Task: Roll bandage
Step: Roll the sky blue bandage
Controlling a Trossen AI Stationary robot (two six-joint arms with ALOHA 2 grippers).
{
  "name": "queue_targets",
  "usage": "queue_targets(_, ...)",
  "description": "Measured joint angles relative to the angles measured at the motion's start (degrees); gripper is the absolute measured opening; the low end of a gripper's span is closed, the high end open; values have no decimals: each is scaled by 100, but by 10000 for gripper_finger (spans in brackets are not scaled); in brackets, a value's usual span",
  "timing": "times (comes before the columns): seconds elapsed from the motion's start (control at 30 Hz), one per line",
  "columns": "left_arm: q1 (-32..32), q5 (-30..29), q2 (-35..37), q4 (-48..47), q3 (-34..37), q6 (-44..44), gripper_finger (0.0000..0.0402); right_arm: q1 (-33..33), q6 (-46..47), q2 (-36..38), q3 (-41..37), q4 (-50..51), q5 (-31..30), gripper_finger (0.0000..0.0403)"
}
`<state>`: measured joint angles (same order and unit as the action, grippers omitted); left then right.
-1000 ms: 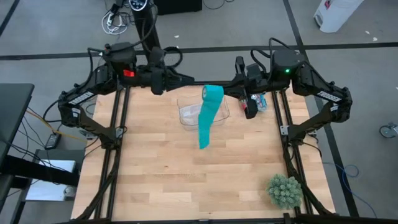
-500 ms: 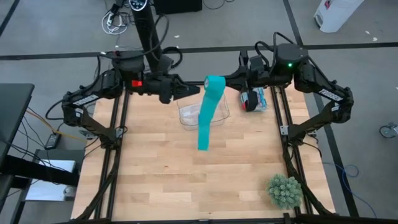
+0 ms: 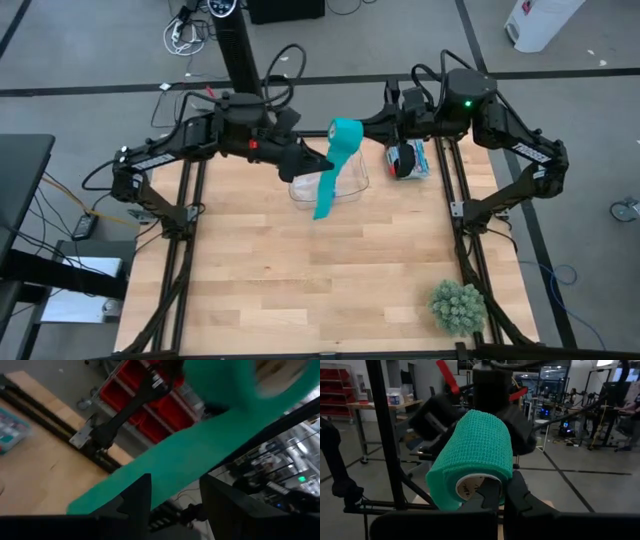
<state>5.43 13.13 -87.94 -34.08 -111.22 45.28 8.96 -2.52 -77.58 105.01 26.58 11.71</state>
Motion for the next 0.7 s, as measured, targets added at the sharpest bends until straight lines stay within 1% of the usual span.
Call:
queue_targets(0.2,-26,-192,-45,-319,0,-272,163,110,124,0,0,-19,-3,0)
queue_targets(0.37,-63,-640,-103,-373,0,-549,140,139,151,0,0,-19,38,0)
queue_targets(0.47,-63,-874,-94,-400,0,-697,106,139,164,0,0,3,41,0)
queue_targets(0.6,-61,-1014,-96,-464,0,-904,20,147,266,0,0,2,53,0)
queue_targets(0.63,-62,-1016,-96,-466,0,-941,12,162,294,0,0,3,54,0)
queue_targets(0.7,-63,-1013,-94,-512,0,-995,8,170,367,1,0,3,65,0)
